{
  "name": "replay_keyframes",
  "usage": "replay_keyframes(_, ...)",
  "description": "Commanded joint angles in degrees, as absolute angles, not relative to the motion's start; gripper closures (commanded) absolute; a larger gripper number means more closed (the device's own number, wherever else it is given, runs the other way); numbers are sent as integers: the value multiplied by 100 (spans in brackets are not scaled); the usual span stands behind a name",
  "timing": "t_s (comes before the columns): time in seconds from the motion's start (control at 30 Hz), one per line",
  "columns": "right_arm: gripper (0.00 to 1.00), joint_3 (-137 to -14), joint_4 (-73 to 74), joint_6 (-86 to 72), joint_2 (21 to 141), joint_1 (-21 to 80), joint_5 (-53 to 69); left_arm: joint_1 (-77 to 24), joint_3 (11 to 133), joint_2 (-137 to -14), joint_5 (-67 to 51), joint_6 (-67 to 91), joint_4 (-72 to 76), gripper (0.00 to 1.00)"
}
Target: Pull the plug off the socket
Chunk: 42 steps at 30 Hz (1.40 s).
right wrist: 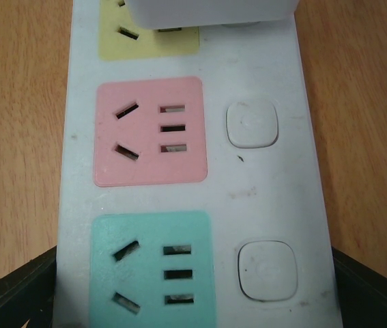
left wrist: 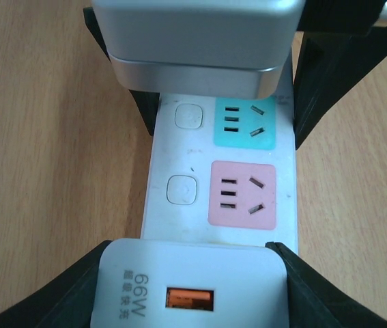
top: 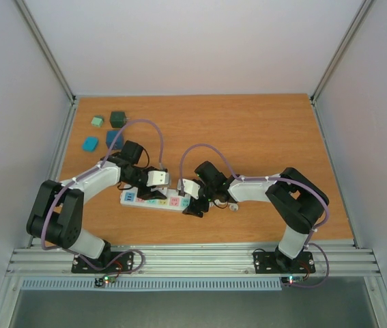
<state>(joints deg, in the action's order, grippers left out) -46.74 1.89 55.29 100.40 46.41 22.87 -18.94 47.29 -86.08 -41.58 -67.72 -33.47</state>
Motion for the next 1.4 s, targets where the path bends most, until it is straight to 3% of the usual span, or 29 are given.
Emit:
replay_keyframes(0.0, 70, -4638, 471, 5643, 10104, 4746, 2081, -1951, 4911, -8498, -4887, -6770, -3347, 62)
replay_keyframes(0.7, 71, -4653, 501, 5634, 10177, 4746, 1985, -1647, 5420, -8161, -4801, -6773, -3977, 64)
replay_keyframes(1.13, 70, -4754, 571, 5602, 10287, 4753, 1940, -306, 6398, -8222, -3723, -7537, -5456, 64)
replay_keyframes(1.37, 70, -4770, 589, 5595, 10313, 4764, 1925, 287, 6640, -8472, -2393, -7868, -5573, 63)
